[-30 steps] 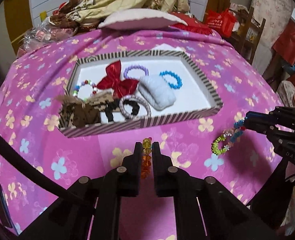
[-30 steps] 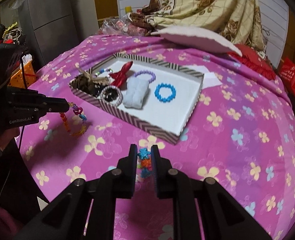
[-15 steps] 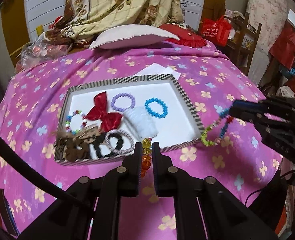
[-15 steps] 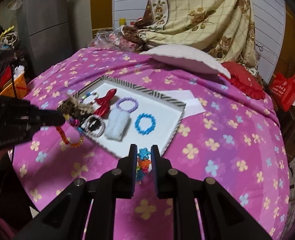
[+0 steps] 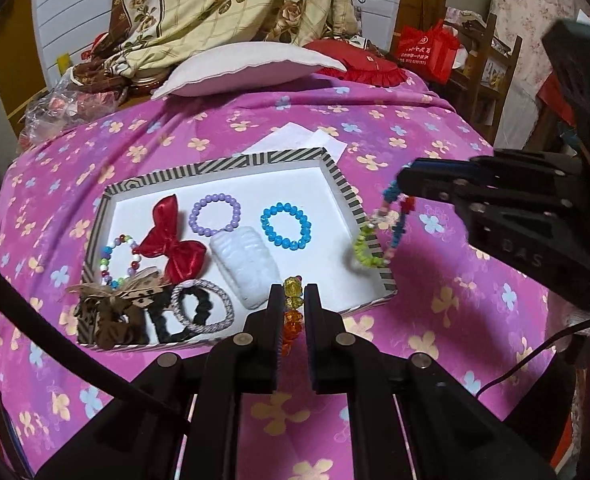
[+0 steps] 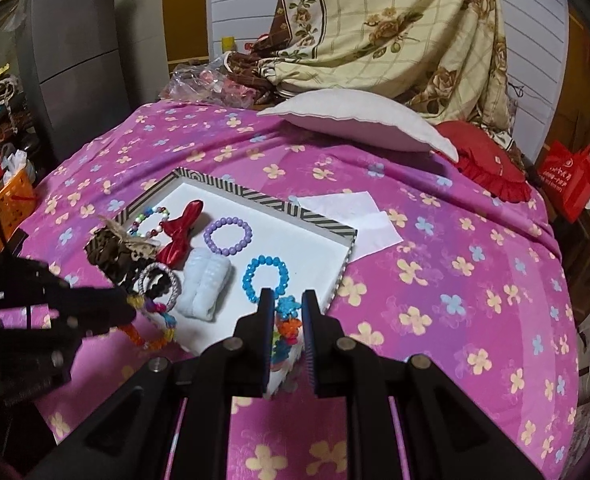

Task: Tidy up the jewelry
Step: 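Carry both bracelets into the white box and open both tools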

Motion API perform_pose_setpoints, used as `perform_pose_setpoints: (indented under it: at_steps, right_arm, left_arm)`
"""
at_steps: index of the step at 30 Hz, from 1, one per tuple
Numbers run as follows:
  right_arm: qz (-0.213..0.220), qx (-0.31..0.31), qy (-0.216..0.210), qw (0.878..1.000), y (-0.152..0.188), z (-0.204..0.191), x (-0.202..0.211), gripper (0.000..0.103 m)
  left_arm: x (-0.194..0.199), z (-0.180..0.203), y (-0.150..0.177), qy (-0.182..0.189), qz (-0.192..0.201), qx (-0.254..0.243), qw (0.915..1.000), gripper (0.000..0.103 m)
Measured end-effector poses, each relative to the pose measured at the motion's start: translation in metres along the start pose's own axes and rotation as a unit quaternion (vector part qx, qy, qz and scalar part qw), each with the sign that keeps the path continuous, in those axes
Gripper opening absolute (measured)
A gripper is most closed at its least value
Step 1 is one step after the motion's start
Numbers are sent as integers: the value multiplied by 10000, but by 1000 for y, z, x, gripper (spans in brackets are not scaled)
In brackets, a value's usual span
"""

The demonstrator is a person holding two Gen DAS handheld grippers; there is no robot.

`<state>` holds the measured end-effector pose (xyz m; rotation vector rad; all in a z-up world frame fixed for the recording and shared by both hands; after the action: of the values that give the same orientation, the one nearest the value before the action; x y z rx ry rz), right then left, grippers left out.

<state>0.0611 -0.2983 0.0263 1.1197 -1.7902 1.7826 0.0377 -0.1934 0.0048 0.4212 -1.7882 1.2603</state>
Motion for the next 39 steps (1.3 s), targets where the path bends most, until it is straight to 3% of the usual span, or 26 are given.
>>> perform_pose_setpoints:
  at_steps: [16,26,31,39]
  right_arm:
    - [-139,-273,-10,9995,-34,35,-56,14]
    - [-154,-408,-257,9987,-67,37,-105,14]
    - [-121,-441,-299,9985,-80,37,-127,14]
    - [-612,-778,91,9950,-46,76,-155,14]
  left_arm:
    - [-40,23,-31,350,-198,331,9986,16]
    - [-91,-11,-8,154,-703,918,9932,16]
    - [-101,-26,-3,95,-771,1052,9914,16]
    - [-104,-26,-2,94,-750,1012,9920,16]
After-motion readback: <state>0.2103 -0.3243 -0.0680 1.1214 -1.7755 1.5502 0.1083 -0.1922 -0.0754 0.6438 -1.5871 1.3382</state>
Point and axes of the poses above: each gripper's, at about its wrist camera, not at the fingertips, and x roughly against the way its jaws point, z to its right, y to its underside, the point moved 9 cm from there along -x, roughly the way its jaws point, and after that the axes turned 12 degrees about -y, right-handed, at the moved point
